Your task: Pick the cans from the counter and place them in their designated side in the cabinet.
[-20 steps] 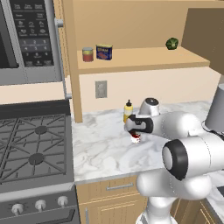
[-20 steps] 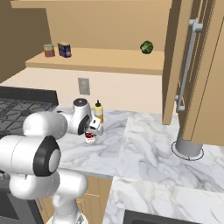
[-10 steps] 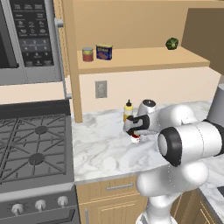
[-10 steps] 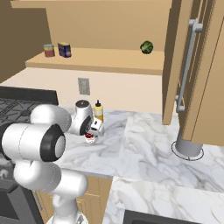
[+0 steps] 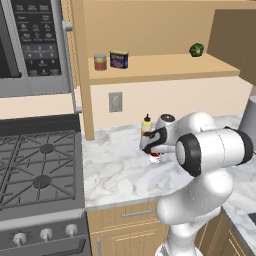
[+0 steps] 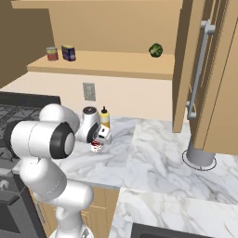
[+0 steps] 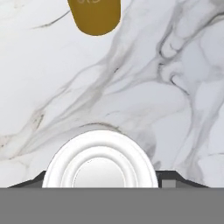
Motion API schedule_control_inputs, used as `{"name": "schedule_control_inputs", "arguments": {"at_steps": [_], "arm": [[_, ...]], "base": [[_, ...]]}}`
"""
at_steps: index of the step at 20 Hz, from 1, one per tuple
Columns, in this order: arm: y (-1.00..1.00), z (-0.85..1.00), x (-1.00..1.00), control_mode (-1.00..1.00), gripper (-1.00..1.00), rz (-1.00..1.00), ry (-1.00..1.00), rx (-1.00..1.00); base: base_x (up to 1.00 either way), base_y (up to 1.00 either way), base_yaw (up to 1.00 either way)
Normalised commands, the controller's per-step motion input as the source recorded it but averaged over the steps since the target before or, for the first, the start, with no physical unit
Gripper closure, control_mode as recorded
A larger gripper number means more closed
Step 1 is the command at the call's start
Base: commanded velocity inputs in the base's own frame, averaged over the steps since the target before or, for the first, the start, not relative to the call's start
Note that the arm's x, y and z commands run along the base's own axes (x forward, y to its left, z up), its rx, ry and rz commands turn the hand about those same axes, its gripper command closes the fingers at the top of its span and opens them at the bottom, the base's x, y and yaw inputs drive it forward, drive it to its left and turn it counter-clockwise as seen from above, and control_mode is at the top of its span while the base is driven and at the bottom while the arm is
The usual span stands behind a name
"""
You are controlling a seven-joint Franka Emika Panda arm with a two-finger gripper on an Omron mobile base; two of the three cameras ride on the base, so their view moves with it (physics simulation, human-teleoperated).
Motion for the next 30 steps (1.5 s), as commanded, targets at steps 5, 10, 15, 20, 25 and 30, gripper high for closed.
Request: {"name": "schedule_control_inputs", "arguments": {"at_steps": [5, 10, 15, 20, 25, 30], "arm": [[0.0, -0.03, 0.04, -1.0, 1.0, -0.01, 0.0, 0.0], [0.0, 0.0, 0.0, -1.0, 1.0, -0.01, 0.0, 0.01], [0.0, 0.13, -0.01, -1.0, 1.0, 0.0, 0.0, 0.03], [0.0, 0.29, -0.08, -1.0, 1.0, 0.0, 0.0, 0.04], [0.0, 0.32, -0.14, -1.0, 1.0, 0.0, -0.01, 0.03], [0.0, 0.37, -0.15, -1.0, 1.0, 0.0, -0.03, 0.03]], "base": [[0.0, 0.0, 0.0], [0.0, 0.0, 0.0], [0.0, 0.0, 0.0], [0.0, 0.0, 0.0], [0.0, 0.0, 0.0], [0.0, 0.0, 0.0]]}}
